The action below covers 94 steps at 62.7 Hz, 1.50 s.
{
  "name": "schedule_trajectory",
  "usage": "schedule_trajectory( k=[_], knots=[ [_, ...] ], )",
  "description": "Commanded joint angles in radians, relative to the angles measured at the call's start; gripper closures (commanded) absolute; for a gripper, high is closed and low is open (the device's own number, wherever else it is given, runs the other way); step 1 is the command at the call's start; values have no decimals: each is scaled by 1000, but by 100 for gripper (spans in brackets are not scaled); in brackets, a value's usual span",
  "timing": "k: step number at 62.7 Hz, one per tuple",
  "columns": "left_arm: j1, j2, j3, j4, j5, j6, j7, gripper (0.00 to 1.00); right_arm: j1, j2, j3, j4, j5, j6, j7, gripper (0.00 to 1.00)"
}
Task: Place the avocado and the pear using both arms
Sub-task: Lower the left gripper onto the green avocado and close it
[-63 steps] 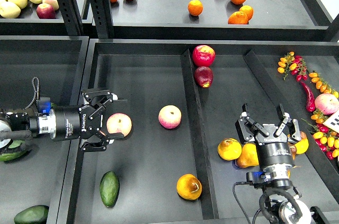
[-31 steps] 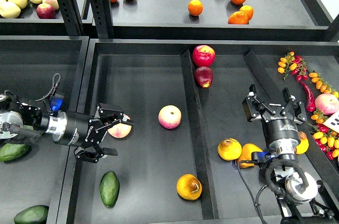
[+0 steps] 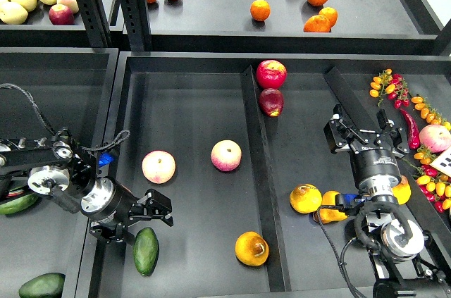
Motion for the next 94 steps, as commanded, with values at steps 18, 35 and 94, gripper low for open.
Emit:
schedule_trajectory(
  k=[18,35,94],
  knots=[
    [-63,-134,150,73,33,0,0,0,18,0,1,2,1,2,0,0],
    [-102,-211,222,150,47,0,0,0,19,0,1,2,1,3,0,0],
    [-71,-306,288,345,56,0,0,0,31,0,3,0,1,5,0,0]
  ],
)
